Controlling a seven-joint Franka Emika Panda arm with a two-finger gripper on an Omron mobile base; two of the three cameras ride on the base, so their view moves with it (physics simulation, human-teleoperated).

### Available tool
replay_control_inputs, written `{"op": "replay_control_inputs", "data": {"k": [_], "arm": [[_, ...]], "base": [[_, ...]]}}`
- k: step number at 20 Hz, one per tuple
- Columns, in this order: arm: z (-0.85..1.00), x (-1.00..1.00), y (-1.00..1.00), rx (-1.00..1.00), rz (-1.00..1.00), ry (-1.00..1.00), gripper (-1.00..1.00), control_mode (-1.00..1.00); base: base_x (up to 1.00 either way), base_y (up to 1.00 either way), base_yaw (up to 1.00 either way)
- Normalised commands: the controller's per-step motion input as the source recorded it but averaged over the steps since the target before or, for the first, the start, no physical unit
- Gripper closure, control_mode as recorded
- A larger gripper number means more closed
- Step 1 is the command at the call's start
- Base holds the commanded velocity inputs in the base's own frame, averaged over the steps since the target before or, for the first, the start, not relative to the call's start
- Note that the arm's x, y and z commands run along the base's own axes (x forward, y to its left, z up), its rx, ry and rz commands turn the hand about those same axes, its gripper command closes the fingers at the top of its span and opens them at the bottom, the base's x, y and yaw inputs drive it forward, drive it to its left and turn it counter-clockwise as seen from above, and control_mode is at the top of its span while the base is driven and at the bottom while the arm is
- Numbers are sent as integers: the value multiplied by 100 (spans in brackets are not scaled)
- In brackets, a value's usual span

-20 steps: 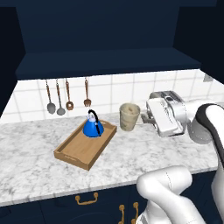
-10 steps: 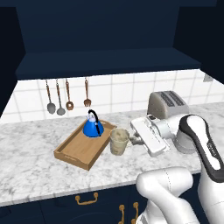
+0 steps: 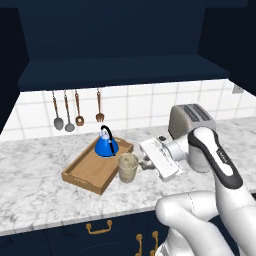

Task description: Pick the kettle from the counter and place it on the tray. Then pick the mug from the cabinet and place it on the tray. Then close the cabinet doors.

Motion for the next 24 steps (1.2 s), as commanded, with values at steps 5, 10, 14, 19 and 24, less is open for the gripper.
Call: {"op": "replay_control_inputs", "data": {"k": [5,10,14,19,24], "arm": [[-42,35,10,0,3,-1,100,-100],[-20,24,27,0,0,-5,100,-100],[-15,34,45,0,-3,-1,100,-100],[-15,39,33,0,-7,-5,100,-100],[-25,37,19,0,-10,-2,100,-100]], "base": [[0,0,0],[0,0,0],[0,0,0],[0,0,0],[0,0,0]]}}
